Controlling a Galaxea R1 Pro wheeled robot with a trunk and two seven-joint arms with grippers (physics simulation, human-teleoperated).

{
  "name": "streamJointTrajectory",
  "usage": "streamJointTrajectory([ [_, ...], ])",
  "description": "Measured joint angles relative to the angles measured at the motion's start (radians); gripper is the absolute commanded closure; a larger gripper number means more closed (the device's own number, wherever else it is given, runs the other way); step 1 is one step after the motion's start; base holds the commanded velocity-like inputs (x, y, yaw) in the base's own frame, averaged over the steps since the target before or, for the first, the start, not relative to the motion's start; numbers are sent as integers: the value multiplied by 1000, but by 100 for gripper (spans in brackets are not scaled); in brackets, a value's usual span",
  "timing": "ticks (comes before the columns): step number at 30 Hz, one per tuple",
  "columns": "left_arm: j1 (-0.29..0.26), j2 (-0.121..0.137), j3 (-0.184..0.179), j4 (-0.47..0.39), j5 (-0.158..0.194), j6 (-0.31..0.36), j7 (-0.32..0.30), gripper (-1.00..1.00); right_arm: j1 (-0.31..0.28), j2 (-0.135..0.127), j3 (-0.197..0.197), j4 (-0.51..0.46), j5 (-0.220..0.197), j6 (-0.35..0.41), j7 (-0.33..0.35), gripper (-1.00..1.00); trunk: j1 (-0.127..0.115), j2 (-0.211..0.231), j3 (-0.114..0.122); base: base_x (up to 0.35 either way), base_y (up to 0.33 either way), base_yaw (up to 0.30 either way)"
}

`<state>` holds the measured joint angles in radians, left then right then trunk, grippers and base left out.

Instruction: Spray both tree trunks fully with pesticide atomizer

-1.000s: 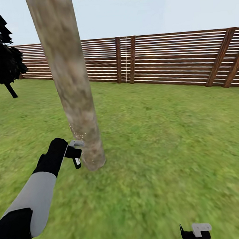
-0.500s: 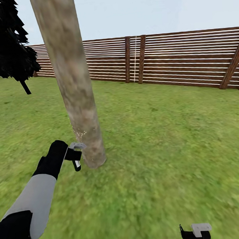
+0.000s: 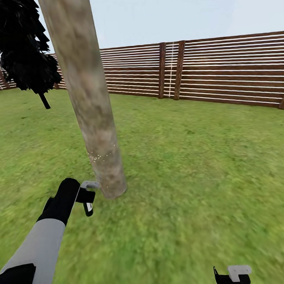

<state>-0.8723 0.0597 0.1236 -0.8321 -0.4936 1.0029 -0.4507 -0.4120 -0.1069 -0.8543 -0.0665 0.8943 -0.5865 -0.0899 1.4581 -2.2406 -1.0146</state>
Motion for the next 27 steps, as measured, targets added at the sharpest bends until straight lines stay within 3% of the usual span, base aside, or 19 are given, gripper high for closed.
streamJointTrajectory([
  [11,8,-11,-2,0,6,-1,56,100,0,0,-2,0,0,-2,0,-100,0,0,0,194,-229,26],
  [14,56,3,0,2,-2,-6,57,100,0,0,-2,0,0,-1,0,-100,0,0,0,189,-226,0],
  [18,115,57,2,5,-3,-38,58,100,0,0,-2,0,0,-1,0,-100,0,0,0,202,-223,0],
  [20,117,50,0,7,10,-39,58,100,0,0,-1,0,0,-1,0,-100,0,0,0,212,-198,0],
  [21,118,38,0,9,16,-38,57,100,0,0,-1,0,0,-1,0,-100,0,0,0,98,-79,0],
  [22,118,10,1,11,20,-38,57,100,0,0,-1,0,0,-1,1,-100,0,0,0,50,-40,0],
  [24,118,-12,2,13,8,-40,58,100,0,0,-1,0,0,-2,1,-100,0,0,0,19,-16,6],
  [27,137,1,33,13,-4,-43,58,100,0,0,-2,0,-1,-1,1,-100,0,0,0,4,-3,143],
])
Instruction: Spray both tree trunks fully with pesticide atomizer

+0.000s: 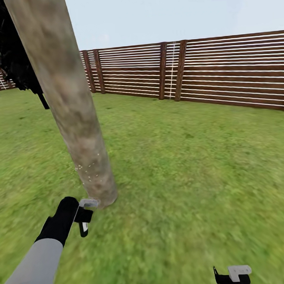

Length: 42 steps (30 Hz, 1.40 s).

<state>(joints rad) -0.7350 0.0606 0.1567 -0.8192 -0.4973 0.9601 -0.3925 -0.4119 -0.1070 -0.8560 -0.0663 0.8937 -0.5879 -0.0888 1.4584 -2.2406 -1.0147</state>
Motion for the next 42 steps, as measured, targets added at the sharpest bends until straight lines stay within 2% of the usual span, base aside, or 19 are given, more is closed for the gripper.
streamJointTrajectory([
  [2,14,18,39,0,-4,-7,0,100,0,0,1,0,0,0,0,-100,0,0,0,1,-1,241],
  [3,19,35,61,0,-8,-15,0,100,0,0,1,0,0,0,-1,-100,0,0,0,0,0,265],
  [5,41,51,76,13,-2,-35,-1,100,0,0,1,0,0,0,-1,-100,0,0,0,0,0,273],
  [9,65,20,75,32,8,-83,21,100,0,0,1,0,0,0,-1,-100,0,0,0,0,0,135],
  [12,67,-29,76,35,7,-91,93,100,0,0,2,0,0,0,0,-100,0,0,0,12,-53,9],
  [14,67,-37,80,40,8,-94,127,100,0,0,2,0,0,0,0,-100,0,0,0,64,-211,2],
  [16,67,-39,83,53,10,-107,144,100,0,0,2,0,0,0,0,-100,0,0,0,79,-252,0],
  [20,68,-31,94,139,7,-165,184,100,0,0,2,0,0,0,0,-100,0,0,0,85,-262,0],
  [21,68,-30,105,154,8,-188,193,100,0,1,2,0,1,0,0,-100,0,0,0,109,-263,0],
  [22,68,-29,141,171,5,-227,208,100,0,1,2,0,1,0,0,-100,0,0,0,119,-264,0],
  [25,68,-31,207,219,8,-298,251,100,0,1,2,0,1,0,0,-100,0,0,0,133,-264,0],
  [26,68,-32,213,233,10,-317,263,100,0,1,2,0,1,0,0,-100,0,0,0,137,-264,4],
  [35,68,-30,222,235,10,-334,275,100,0,2,2,0,1,0,0,-100,0,0,0,155,-259,160],
  [38,68,-29,249,233,11,-336,275,100,0,2,2,0,1,0,-1,-100,0,0,0,165,-253,270],
  [42,68,-30,259,230,13,-336,275,100,0,2,2,0,1,0,-1,-100,0,0,0,139,-253,276],
])
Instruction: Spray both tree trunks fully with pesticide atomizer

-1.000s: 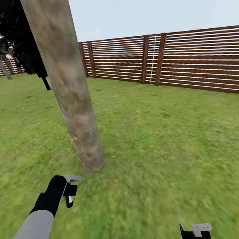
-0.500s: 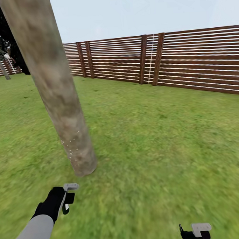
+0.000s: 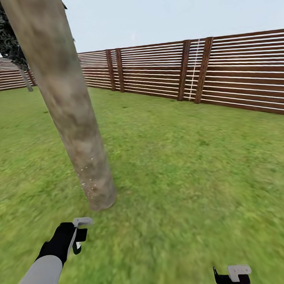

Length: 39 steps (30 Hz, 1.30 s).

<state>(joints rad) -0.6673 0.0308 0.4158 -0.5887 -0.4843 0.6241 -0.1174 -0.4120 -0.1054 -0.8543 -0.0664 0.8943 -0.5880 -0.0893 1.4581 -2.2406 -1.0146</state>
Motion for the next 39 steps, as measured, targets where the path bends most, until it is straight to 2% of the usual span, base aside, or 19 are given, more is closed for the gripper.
streamJointTrajectory([
  [5,0,-5,2,0,0,0,0,100,0,0,0,0,0,0,0,-100,0,0,0,122,-253,207],
  [18,0,-12,4,-1,1,-2,0,100,0,0,-1,0,0,0,0,-100,0,0,0,12,-274,9],
  [30,0,-10,5,-2,1,-2,0,100,0,0,0,0,0,0,-1,-100,0,0,0,30,-276,257],
  [36,-1,-11,4,0,1,-3,0,100,0,0,-2,0,0,0,0,-100,0,0,0,123,-276,48],
  [38,0,-12,4,0,2,-24,0,100,0,0,-2,0,0,0,0,-100,0,0,0,115,-276,2],
  [39,0,-12,4,2,2,-58,0,100,0,0,-2,0,0,0,0,-100,0,0,0,113,-276,1],
])
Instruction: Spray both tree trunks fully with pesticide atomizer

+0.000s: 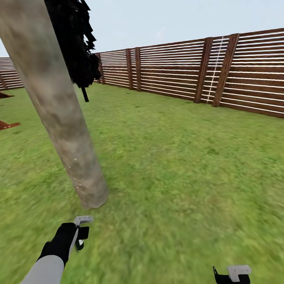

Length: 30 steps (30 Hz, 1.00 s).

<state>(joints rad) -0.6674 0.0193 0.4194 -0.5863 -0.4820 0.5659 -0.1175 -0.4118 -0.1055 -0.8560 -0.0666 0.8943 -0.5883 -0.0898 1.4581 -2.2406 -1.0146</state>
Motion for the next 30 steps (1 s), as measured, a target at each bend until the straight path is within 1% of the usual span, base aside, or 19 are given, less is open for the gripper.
streamJointTrajectory([
  [3,0,0,0,5,1,-26,0,100,0,0,0,0,0,0,0,-100,0,0,0,115,-276,5],
  [6,0,2,-2,4,41,-30,0,100,0,0,0,0,0,0,0,-100,0,0,0,118,-276,145],
  [8,0,4,-3,4,52,-31,0,100,0,0,1,0,0,0,0,-100,0,0,0,145,-266,258],
  [15,0,5,-3,9,56,-32,0,100,0,0,1,0,0,0,0,-100,0,0,0,202,-222,271],
  [19,0,4,-4,10,56,-33,0,100,0,0,0,0,0,0,0,-100,0,0,0,195,-212,68],
  [23,0,2,-3,5,56,-33,0,100,0,0,0,0,0,0,0,-100,0,0,0,22,-270,96],
  [30,0,3,-2,1,56,-33,0,100,0,0,0,0,-1,0,0,-100,0,0,0,40,-271,267],
])
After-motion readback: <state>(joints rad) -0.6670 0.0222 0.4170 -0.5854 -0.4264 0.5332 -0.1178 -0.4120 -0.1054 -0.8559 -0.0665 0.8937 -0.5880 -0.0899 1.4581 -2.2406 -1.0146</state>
